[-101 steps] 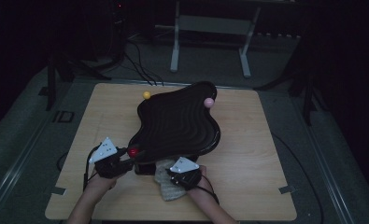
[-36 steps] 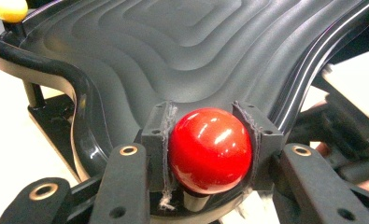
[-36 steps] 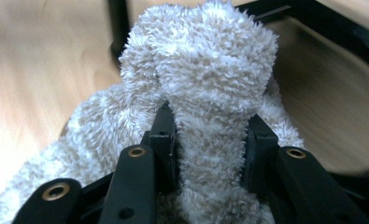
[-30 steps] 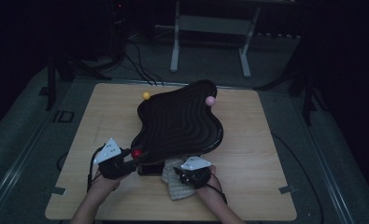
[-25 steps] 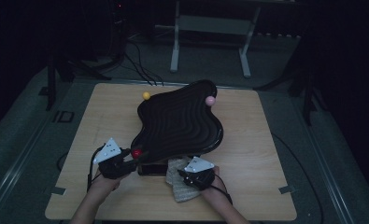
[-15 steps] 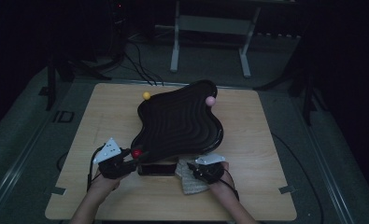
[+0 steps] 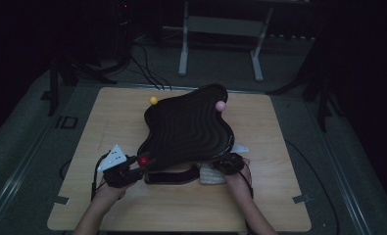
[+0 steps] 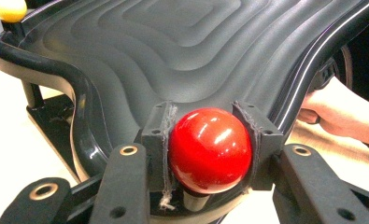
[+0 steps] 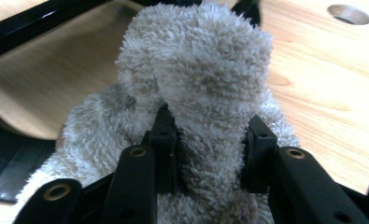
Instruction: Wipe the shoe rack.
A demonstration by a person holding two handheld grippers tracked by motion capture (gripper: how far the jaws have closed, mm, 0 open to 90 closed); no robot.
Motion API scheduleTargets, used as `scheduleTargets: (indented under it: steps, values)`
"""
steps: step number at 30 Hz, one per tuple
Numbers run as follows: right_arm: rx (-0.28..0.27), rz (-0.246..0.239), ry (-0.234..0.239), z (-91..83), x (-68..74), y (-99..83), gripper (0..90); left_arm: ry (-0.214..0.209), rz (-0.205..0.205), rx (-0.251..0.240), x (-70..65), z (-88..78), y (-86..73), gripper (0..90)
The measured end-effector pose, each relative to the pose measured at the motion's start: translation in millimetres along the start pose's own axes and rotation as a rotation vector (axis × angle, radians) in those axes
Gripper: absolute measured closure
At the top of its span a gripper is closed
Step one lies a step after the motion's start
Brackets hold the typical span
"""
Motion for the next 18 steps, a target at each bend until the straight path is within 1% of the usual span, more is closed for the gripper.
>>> scheduleTargets:
  steps: [1,4,5,9,11,13,14,16,18]
  values:
    - [0.005,-0.008,0.003,-0.6,1.7,-0.9,65.4,0.0,0.001,0.002,0.0,0.0,0.1,59.7]
    - [0.013,-0.036,0.033,-4.2,9.8,-5.2,66.5,0.003,0.001,0.0,-0.2,0.1,0.1,59.7]
    - [0.011,-0.053,0.041,-5.8,13.6,-7.3,66.5,0.004,0.002,0.0,-0.3,0.1,0.0,59.6]
    - [0.01,-0.095,0.086,-12.3,31.1,-17.7,66.4,0.005,0.003,-0.001,-0.3,0.1,0.1,59.7]
    - [0.013,-0.123,0.096,-14.9,40.5,-21.8,66.4,0.004,0.003,-0.001,-0.1,0.2,0.1,59.6]
    - [0.013,-0.131,0.115,-16.2,49.5,-25.2,66.5,0.004,0.002,-0.003,-0.1,0.2,0.1,59.6]
    - [0.012,-0.143,0.124,-16.6,53.6,-26.5,66.5,0.005,0.0,-0.006,-0.3,0.3,0.0,59.6]
    - [0.014,-0.145,0.154,-17.2,60.9,-27.2,66.5,0.006,-0.001,-0.008,-0.2,0.4,-0.1,59.6]
    - [0.011,-0.159,0.165,-19.2,65.9,-26.5,66.8,0.01,0.001,-0.007,-0.5,0.1,-0.2,59.6]
Point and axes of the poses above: each handheld gripper's, and its own axes: z roughly forward along the jaws, y roughly out of its top, x roughly to its left, the point moved 6 cm from there along z, roughly forward along the jaws, and after that the axes turned 9 degrees about x, right-handed, at the moved point
